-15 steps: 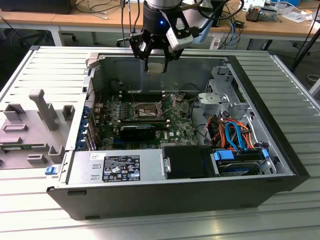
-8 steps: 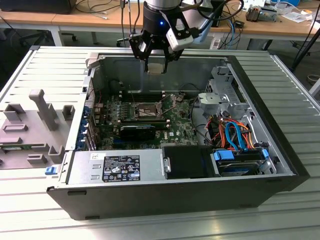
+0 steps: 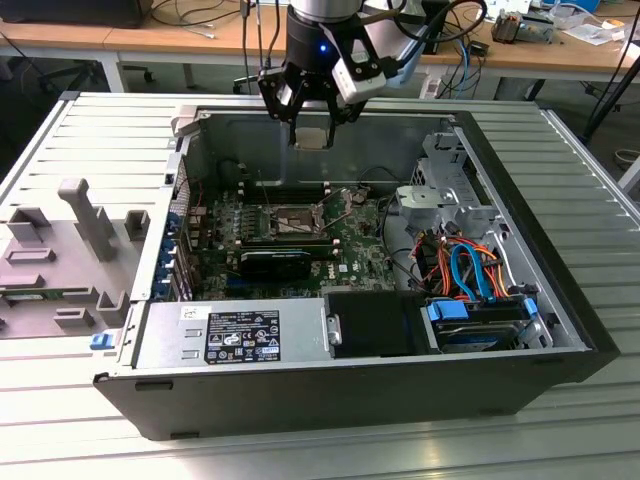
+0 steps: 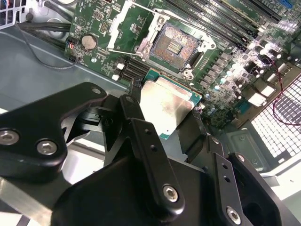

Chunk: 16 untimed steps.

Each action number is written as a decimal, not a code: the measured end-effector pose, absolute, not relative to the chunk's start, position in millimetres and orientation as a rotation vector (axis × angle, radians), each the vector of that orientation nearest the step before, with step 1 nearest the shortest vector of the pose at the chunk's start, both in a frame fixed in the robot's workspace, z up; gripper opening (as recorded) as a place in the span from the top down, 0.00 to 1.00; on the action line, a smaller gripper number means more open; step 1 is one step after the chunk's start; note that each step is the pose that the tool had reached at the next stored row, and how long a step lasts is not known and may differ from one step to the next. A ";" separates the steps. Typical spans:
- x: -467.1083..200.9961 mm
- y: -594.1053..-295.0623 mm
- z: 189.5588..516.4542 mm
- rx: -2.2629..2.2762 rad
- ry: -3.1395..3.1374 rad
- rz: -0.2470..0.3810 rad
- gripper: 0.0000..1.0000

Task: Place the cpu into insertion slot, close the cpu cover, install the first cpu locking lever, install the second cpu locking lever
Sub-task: 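Place the cpu into insertion slot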

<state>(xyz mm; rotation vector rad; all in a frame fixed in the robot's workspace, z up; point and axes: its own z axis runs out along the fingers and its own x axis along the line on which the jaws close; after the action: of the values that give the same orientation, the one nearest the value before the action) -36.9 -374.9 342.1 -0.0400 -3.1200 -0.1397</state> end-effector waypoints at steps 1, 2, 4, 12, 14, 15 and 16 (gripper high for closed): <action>-36.8 -374.9 341.8 -0.040 -3.120 -0.140 0.45; -36.8 -374.9 341.7 -0.040 -3.120 -0.140 0.45; -36.8 -374.9 341.1 -0.040 -3.120 -0.138 0.45; -36.8 -375.1 338.3 -0.040 -3.120 -0.136 0.45; -36.8 -375.1 337.8 -0.040 -3.120 -0.136 0.45; -36.9 -375.2 337.4 -0.040 -3.120 -0.136 0.45; -36.9 -375.2 337.0 -0.040 -3.120 -0.136 0.45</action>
<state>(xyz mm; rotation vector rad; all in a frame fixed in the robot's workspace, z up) -36.9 -375.2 337.0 -0.0401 -3.1202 -0.1364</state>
